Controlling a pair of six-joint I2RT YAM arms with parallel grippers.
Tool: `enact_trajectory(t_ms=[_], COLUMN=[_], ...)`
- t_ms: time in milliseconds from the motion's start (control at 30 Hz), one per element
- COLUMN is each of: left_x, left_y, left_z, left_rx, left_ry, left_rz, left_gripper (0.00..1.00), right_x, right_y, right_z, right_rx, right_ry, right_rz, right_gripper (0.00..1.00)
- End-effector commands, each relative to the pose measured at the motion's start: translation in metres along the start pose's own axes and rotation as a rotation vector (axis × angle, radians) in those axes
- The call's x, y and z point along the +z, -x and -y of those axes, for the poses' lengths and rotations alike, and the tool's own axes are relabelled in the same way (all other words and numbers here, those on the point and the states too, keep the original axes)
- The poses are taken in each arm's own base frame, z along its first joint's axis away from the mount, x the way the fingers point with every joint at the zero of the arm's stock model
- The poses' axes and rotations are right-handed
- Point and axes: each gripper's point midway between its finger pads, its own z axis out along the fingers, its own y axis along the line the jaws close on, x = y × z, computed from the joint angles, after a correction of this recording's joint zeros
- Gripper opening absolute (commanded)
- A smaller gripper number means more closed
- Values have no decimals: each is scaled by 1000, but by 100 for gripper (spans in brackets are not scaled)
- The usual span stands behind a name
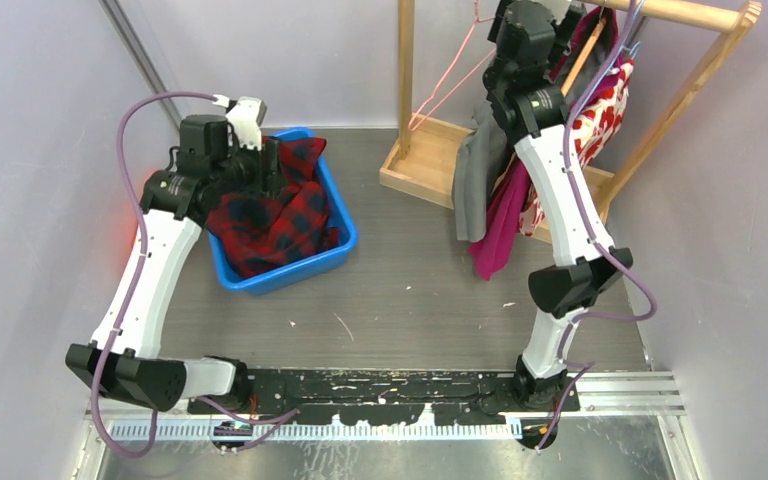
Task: Remove the skirt from the hanger
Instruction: Pick up the hanger from the clothesline.
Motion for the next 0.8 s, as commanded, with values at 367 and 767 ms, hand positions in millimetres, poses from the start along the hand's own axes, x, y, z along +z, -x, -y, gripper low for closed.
enact_trajectory(t_ms=[367,767], left_x=[-24,-16], left_y=[0,-13], left_z=[-3,1], left_rx=[44,38], left_ry=[28,11], left_rz=[60,23], left_gripper=[56,56], right_x=[18,9], right_y=[-12,-3], right_z=[7,52], right_rx=[-43,-106], right_ry=[-155,-296], right_rz=[45,62], right_gripper=[73,73])
